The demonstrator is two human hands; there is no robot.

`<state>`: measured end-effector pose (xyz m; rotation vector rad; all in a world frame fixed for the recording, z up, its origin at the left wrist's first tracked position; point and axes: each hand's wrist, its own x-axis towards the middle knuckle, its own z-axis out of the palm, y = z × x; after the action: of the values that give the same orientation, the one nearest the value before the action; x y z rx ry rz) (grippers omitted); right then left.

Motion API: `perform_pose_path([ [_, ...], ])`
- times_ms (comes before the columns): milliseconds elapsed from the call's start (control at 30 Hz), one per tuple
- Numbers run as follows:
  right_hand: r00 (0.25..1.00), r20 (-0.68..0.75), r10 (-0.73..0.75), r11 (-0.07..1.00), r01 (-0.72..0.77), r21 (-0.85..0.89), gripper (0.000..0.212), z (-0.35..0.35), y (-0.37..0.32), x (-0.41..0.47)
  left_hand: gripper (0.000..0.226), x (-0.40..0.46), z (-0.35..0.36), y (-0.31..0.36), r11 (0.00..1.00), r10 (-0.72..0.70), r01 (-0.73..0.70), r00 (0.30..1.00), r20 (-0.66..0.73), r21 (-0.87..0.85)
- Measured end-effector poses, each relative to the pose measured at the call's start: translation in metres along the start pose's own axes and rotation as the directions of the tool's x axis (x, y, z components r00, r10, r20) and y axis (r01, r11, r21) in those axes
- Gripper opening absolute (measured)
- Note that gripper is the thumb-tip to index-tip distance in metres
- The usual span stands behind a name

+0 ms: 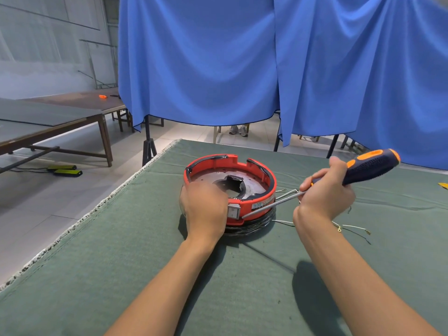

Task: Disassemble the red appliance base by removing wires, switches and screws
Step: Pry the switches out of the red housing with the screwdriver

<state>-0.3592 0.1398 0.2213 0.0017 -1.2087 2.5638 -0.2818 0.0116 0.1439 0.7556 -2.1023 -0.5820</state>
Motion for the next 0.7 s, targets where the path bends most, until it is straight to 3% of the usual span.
perform_pose_path([
  [433,0.954,0.264,-0.140,0.986,0.158,-0.047,0.033,0.027,-0.012,-0.040,0.029,0.000,0.001,-0.001,1.000,0.002,-0.002,1.000,-0.015,-0.001],
  [600,0.998,0.037,0.047,0.998,-0.045,-0.032,0.042,0.012,0.001,0.004,0.029,0.000,0.000,-0.002,1.000,0.006,-0.006,1.000,-0.005,0.001],
  [700,0.957,-0.165,0.240,0.970,-0.243,-0.003,0.036,-0.004,0.024,0.027,0.030,0.000,0.000,-0.001,1.000,0.004,-0.004,1.000,-0.007,-0.011],
])
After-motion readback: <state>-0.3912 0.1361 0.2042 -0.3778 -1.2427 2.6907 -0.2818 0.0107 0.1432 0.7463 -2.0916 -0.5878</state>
